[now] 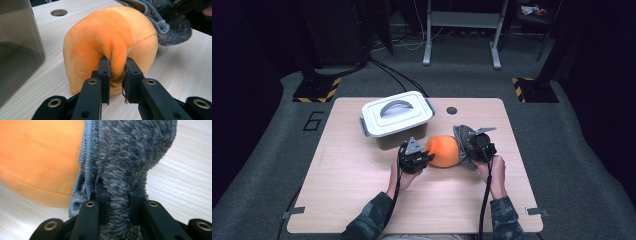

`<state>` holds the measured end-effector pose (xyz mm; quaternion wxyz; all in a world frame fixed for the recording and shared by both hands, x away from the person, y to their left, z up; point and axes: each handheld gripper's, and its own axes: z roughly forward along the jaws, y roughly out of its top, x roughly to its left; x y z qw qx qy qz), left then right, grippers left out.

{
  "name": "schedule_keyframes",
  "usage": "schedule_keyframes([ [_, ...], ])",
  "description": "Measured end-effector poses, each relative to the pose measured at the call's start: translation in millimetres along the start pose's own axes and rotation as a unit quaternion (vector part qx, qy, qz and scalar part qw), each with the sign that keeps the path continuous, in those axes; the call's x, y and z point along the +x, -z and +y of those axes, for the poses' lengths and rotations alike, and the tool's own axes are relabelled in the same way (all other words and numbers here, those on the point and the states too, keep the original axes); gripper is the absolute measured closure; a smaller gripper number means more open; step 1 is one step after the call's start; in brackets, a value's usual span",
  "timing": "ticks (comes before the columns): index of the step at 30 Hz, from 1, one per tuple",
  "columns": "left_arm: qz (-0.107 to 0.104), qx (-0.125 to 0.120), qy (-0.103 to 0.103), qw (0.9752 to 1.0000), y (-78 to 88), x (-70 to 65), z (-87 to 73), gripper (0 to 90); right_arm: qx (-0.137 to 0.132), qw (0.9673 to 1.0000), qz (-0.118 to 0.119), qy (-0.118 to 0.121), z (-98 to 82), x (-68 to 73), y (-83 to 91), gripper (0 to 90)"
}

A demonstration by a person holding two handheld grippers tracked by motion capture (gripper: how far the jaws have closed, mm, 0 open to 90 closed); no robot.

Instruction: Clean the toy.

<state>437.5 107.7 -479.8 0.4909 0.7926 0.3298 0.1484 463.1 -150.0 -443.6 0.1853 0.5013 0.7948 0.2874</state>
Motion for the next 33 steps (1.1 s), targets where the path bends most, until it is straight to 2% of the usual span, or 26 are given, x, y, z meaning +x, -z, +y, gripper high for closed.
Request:
schedule_keyframes([
  [2, -0.001, 0.002, 0.001, 1.0000, -0.1, -0.7, 0.1, 77.7, 0.008, 0.9999, 0.002, -0.006, -1.9, -3.8, -5.1, 75.1],
  [5, 0.000, 0.001, 0.002, 1.0000, -0.3, -0.5, -0.1, 77.8, 0.021, 0.9997, -0.008, -0.011, -4.1, -8.3, -12.7, 75.1],
  [6, 0.000, -0.001, 0.000, 1.0000, -0.5, -0.1, -0.1, 77.7, 0.033, 0.9991, -0.010, -0.024, -5.0, -8.3, -14.7, 75.1],
  [9, -0.001, 0.001, 0.001, 1.0000, 0.1, 0.5, -0.1, 77.5, 0.045, 0.9987, -0.013, -0.019, -8.5, -14.1, -27.1, 74.9],
  [11, -0.004, 0.006, 0.000, 1.0000, 1.3, 0.6, 0.3, 77.2, 0.062, 0.9979, -0.011, -0.019, -12.3, -15.2, -37.9, 74.6],
  [13, -0.004, 0.004, 0.001, 1.0000, 1.4, 0.4, 0.3, 77.0, 0.072, 0.9971, -0.001, -0.023, -16.7, -16.7, -46.6, 74.7],
  [14, -0.004, 0.003, 0.001, 1.0000, 1.3, 0.3, 0.3, 77.0, 0.070, 0.9972, 0.005, -0.027, -17.7, -17.7, -46.6, 74.7],
  [17, -0.002, 0.001, 0.002, 1.0000, 0.9, -1.0, 0.3, 76.9, 0.055, 0.9981, 0.001, -0.028, -16.6, -19.7, -36.6, 74.9],
  [21, 0.000, -0.001, 0.001, 1.0000, 0.2, -1.7, 0.6, 76.7, 0.022, 0.9991, -0.003, -0.036, -10.3, -19.9, -10.4, 75.2],
  [22, 0.000, -0.002, -0.001, 1.0000, -0.2, -1.7, 0.8, 76.7, 0.006, 0.9996, 0.000, -0.029, -8.2, -19.7, -3.5, 75.3],
  [27, -0.001, 0.002, -0.004, 1.0000, -0.1, -1.7, 1.5, 76.7, -0.040, 0.9990, 0.018, -0.008, 4.0, -3.9, 27.6, 75.2],
  [30, -0.002, 0.002, -0.004, 1.0000, 0.1, -1.8, 1.7, 76.5, -0.069, 0.9968, 0.040, 0.007, 10.6, 10.3, 42.9, 75.3],
  [33, 0.001, -0.001, -0.005, 1.0000, -0.4, -2.6, 1.7, 76.4, -0.087, 0.9938, 0.064, 0.023, 15.5, 22.8, 51.1, 75.2],
])
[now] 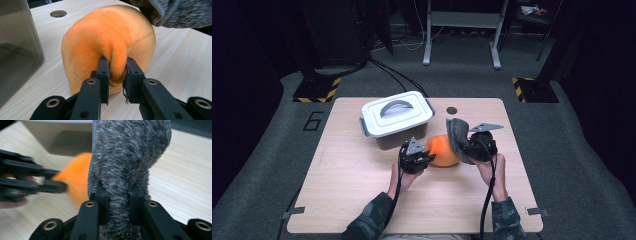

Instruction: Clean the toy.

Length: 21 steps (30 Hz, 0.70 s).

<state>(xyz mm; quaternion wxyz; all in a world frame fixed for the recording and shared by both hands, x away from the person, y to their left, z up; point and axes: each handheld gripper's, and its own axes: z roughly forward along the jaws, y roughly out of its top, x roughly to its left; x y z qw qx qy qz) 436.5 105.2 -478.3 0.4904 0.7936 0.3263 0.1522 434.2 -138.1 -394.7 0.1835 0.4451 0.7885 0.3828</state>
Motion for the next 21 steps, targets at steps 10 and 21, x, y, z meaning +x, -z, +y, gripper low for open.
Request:
schedule_keyframes([
  [10, -0.001, -0.003, -0.003, 1.0000, -0.4, -1.3, 1.5, 76.4, 0.001, 0.9981, 0.050, 0.035, 12.8, 30.5, -17.0, 75.2],
  [21, -0.002, 0.000, 0.002, 1.0000, -1.0, -1.0, 0.5, 76.4, 0.028, 0.9975, -0.026, 0.059, 10.0, 35.4, -33.9, 75.8],
])
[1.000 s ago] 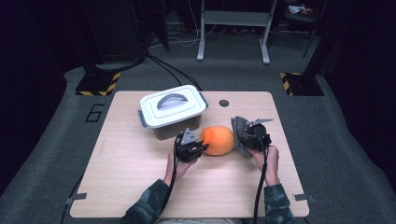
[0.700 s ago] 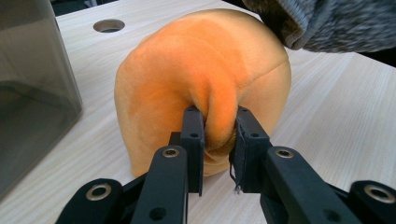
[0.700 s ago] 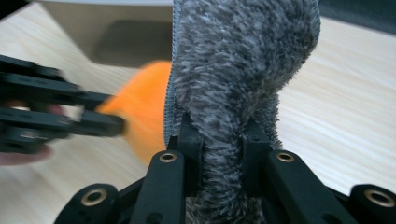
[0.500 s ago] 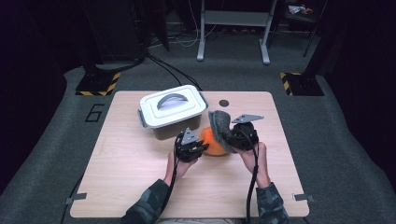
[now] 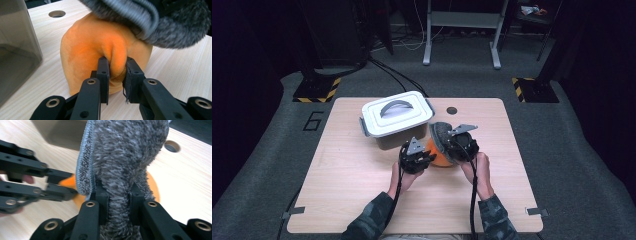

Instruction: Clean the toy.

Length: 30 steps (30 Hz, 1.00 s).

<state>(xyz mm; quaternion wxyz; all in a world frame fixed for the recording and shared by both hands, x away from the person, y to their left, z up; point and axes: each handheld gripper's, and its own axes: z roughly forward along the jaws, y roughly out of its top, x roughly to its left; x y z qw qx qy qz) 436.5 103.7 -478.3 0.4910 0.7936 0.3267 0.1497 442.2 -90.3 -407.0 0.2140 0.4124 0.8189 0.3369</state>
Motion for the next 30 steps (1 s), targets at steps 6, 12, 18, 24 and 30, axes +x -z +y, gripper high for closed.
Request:
schedule_keyframes([
  [6, -0.002, 0.001, 0.004, 1.0000, -0.3, 2.0, -1.0, 76.5, 0.015, 0.9990, -0.034, -0.025, -9.9, -18.1, 1.4, 75.8],
  [12, -0.005, 0.000, 0.009, 0.9999, -1.1, 2.2, -2.1, 76.4, 0.039, 0.9966, -0.044, -0.058, -28.0, -41.3, -9.6, 75.7],
  [18, -0.005, 0.002, 0.003, 1.0000, -1.8, 0.8, -1.4, 76.4, 0.050, 0.9946, -0.041, -0.081, -37.2, -54.3, -17.8, 75.7],
  [24, -0.004, 0.001, 0.004, 1.0000, -1.7, 1.4, -1.6, 76.4, 0.069, 0.9920, -0.049, -0.094, -46.6, -64.6, -28.6, 75.6],
  [30, -0.004, 0.000, 0.009, 1.0000, -1.5, 1.3, -2.1, 76.3, 0.102, 0.9878, -0.061, -0.100, -53.4, -66.1, -41.0, 75.5],
])
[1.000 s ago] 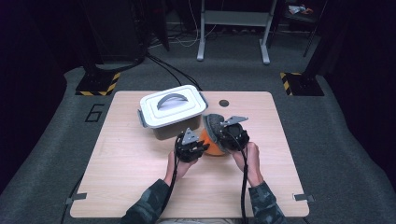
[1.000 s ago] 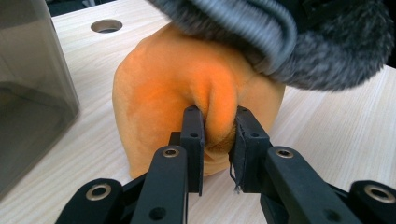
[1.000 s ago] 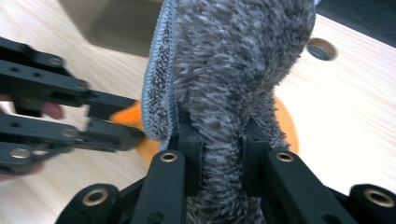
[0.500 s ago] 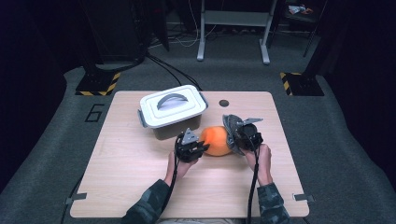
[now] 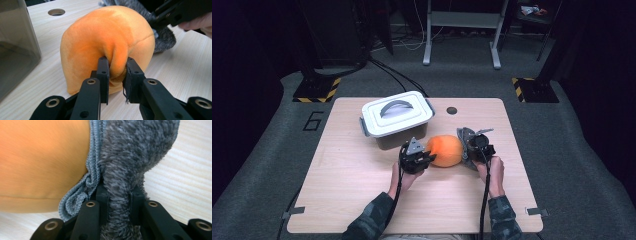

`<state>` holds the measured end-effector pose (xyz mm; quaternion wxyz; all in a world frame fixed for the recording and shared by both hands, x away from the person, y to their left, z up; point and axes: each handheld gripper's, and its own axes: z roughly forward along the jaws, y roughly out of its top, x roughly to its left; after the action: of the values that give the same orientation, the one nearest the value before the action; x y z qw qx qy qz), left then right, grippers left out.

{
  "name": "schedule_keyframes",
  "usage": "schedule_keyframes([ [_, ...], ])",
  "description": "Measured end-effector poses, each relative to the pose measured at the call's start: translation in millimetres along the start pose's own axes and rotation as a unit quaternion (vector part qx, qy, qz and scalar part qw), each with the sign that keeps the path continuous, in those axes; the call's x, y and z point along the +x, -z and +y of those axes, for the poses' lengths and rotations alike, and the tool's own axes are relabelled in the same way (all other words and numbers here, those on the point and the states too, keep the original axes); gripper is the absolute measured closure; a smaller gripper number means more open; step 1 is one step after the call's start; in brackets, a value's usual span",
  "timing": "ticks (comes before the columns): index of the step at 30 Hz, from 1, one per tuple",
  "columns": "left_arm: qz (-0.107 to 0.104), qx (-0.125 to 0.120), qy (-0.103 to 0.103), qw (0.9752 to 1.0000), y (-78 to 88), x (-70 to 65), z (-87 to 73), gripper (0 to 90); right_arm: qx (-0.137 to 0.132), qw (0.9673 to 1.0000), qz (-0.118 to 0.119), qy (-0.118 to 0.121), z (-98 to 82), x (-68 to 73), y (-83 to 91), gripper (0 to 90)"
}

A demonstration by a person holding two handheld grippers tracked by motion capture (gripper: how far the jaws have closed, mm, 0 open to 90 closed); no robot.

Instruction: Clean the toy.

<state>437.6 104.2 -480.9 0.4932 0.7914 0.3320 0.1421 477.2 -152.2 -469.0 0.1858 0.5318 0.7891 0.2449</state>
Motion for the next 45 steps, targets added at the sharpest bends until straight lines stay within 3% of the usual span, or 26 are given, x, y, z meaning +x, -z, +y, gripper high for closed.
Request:
schedule_keyframes([
  [1, -0.003, 0.003, 0.000, 1.0000, 0.5, 0.4, 0.1, 76.3, 0.001, 1.0000, -0.002, 0.009, -0.8, -1.3, -4.0, 75.5],
  [3, -0.001, 0.001, -0.001, 1.0000, 0.5, 0.8, 0.2, 76.2, 0.009, 1.0000, -0.002, 0.003, -2.0, -0.9, -7.6, 75.4],
  [5, 0.001, -0.002, -0.001, 1.0000, 0.9, 1.9, 0.0, 76.1, 0.028, 0.9996, 0.006, 0.005, -7.4, -3.4, -23.3, 75.1],
  [6, 0.001, -0.003, 0.001, 1.0000, 0.9, 1.9, -0.1, 76.1, 0.030, 0.9995, 0.010, -0.005, -8.7, -3.1, -24.0, 75.1],
  [8, 0.002, -0.004, 0.002, 1.0000, 0.9, 1.4, 0.0, 76.0, 0.025, 0.9997, 0.008, -0.003, -8.7, -3.8, -20.4, 75.1],
  [12, 0.003, -0.005, 0.002, 1.0000, 1.3, 1.4, 0.1, 75.6, 0.004, 1.0000, -0.002, -0.007, -7.6, -6.0, -3.7, 75.3],
  [13, 0.003, -0.007, 0.004, 1.0000, 1.2, 1.9, 0.1, 75.3, -0.027, 0.9996, -0.006, -0.002, -6.5, -7.0, 16.1, 75.3],
  [14, 0.003, -0.008, 0.004, 1.0000, 1.2, 1.8, 0.2, 75.2, -0.040, 0.9992, -0.007, -0.002, -5.8, -5.9, 23.5, 75.3],
  [17, 0.002, -0.007, 0.000, 1.0000, 1.3, 1.7, 0.4, 74.6, -0.081, 0.9967, 0.007, -0.001, -2.9, 1.3, 51.7, 75.3],
  [18, 0.002, -0.007, 0.000, 1.0000, 1.3, 1.7, 0.4, 74.5, -0.081, 0.9967, 0.007, -0.001, -2.9, 1.3, 51.7, 75.3],
  [19, 0.002, -0.008, -0.001, 1.0000, 1.3, 1.9, 0.5, 74.2, -0.105, 0.9940, 0.028, 0.009, -0.1, 8.2, 65.5, 75.3],
  [20, -0.001, -0.005, -0.001, 1.0000, 1.8, 2.4, 0.7, 73.8, -0.107, 0.9935, 0.034, 0.013, 1.0, 10.9, 67.9, 75.3],
  [22, -0.001, -0.008, 0.001, 1.0000, 1.4, 2.5, 0.5, 72.6, -0.104, 0.9930, 0.052, 0.021, 3.7, 17.5, 67.4, 75.3],
  [25, -0.005, -0.002, -0.007, 1.0000, 2.2, 2.8, 0.9, 66.1, -0.084, 0.9948, 0.047, 0.032, 6.6, 22.4, 53.1, 75.3],
  [31, 0.028, 0.008, -0.033, 0.9990, 1.4, -1.4, -5.7, 49.7, -0.079, 0.9956, 0.047, 0.018, 7.7, 20.5, 46.9, 75.4],
  [35, 0.049, 0.006, -0.054, 0.9973, -2.8, -3.7, -7.4, 45.6, -0.082, 0.9952, 0.045, 0.028, 8.8, 19.8, 46.3, 75.3],
  [38, 0.058, 0.003, -0.073, 0.9957, -6.7, -5.8, -6.2, 47.8, -0.082, 0.9954, 0.043, 0.025, 9.1, 21.0, 46.8, 75.3],
  [40, 0.055, 0.002, -0.085, 0.9948, -8.0, -5.9, -5.7, 57.2, -0.083, 0.9954, 0.041, 0.025, 8.9, 20.5, 46.9, 75.3],
  [43, 0.046, 0.002, -0.074, 0.9962, -9.9, -6.1, -5.2, 73.0, -0.084, 0.9953, 0.044, 0.019, 7.9, 19.3, 49.0, 75.2],
  [45, 0.041, 0.002, -0.073, 0.9965, -10.1, -6.5, -4.1, 76.8, -0.088, 0.9950, 0.042, 0.018, 7.0, 18.4, 51.8, 75.2],
])
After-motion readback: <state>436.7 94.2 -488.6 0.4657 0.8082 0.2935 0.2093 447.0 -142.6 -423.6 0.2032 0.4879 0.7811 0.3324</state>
